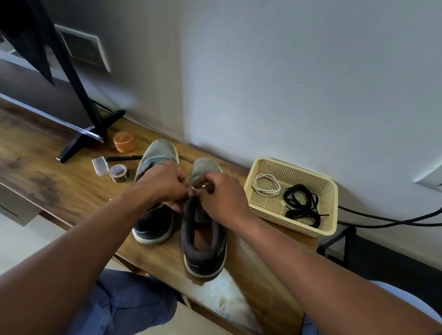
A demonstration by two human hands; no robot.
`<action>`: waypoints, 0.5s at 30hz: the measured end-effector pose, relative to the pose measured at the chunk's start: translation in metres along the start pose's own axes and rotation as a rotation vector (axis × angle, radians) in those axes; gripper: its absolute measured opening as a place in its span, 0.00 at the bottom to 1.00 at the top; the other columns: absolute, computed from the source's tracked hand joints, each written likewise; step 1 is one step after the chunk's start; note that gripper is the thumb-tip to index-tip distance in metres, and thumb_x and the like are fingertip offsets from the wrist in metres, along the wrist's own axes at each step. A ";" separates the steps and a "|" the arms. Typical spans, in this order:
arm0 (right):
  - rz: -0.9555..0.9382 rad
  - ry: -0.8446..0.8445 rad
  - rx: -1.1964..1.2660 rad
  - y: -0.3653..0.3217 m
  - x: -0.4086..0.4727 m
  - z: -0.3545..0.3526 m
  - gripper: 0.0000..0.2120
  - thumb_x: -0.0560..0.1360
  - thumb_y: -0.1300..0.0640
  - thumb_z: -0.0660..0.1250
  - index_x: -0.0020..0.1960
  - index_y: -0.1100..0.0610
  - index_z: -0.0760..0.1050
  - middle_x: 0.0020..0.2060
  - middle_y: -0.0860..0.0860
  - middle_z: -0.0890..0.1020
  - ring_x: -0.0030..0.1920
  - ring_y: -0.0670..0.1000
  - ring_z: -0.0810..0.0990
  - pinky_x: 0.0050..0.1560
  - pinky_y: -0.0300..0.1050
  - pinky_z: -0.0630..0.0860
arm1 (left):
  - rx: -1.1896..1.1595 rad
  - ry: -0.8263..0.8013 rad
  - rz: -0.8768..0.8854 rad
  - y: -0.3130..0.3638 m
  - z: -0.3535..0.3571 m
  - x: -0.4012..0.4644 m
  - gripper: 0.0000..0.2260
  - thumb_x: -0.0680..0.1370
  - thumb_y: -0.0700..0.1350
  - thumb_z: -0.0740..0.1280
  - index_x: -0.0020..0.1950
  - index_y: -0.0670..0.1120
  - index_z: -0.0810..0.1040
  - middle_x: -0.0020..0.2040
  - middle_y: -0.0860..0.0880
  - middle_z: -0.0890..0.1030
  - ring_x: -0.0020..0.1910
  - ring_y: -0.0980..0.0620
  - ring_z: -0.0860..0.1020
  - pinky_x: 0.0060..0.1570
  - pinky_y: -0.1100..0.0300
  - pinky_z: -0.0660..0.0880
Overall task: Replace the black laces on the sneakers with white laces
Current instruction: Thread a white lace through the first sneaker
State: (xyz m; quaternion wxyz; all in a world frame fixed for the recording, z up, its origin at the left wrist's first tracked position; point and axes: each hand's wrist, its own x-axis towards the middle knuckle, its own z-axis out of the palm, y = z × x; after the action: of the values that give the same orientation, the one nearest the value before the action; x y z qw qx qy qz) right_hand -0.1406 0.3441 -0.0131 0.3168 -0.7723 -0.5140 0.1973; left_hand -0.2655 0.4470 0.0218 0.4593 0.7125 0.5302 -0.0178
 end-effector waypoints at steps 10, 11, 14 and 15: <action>-0.054 -0.101 -0.217 -0.004 0.005 -0.008 0.15 0.64 0.36 0.63 0.47 0.37 0.81 0.60 0.49 0.75 0.67 0.56 0.67 0.66 0.55 0.61 | -0.237 0.305 0.148 0.005 -0.027 -0.004 0.07 0.76 0.34 0.67 0.41 0.42 0.81 0.34 0.46 0.86 0.38 0.43 0.86 0.40 0.52 0.86; -0.045 -0.114 -0.210 -0.002 0.005 -0.009 0.15 0.63 0.37 0.63 0.47 0.37 0.81 0.61 0.48 0.74 0.68 0.55 0.67 0.67 0.56 0.60 | -0.458 0.296 0.168 0.006 -0.034 -0.005 0.08 0.79 0.32 0.64 0.43 0.41 0.79 0.34 0.45 0.86 0.38 0.42 0.85 0.39 0.52 0.86; -0.029 -0.157 -0.223 0.004 0.004 -0.012 0.14 0.64 0.39 0.65 0.49 0.36 0.81 0.62 0.47 0.73 0.68 0.53 0.66 0.69 0.58 0.61 | -1.025 0.193 0.244 0.008 -0.055 -0.017 0.11 0.84 0.35 0.55 0.46 0.45 0.72 0.41 0.41 0.86 0.41 0.42 0.86 0.47 0.48 0.86; -0.027 -0.168 -0.216 0.006 0.004 -0.013 0.13 0.65 0.40 0.67 0.49 0.36 0.81 0.62 0.46 0.73 0.68 0.53 0.66 0.69 0.59 0.61 | -1.182 0.176 0.274 0.007 -0.061 -0.020 0.12 0.84 0.37 0.54 0.45 0.46 0.72 0.39 0.43 0.84 0.39 0.44 0.85 0.47 0.49 0.86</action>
State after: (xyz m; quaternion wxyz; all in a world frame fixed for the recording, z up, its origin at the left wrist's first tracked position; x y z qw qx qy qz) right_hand -0.1267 0.3419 -0.0078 0.1902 -0.7759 -0.5672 0.2003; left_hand -0.2969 0.4729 0.0713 0.7294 0.3978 0.3896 0.3974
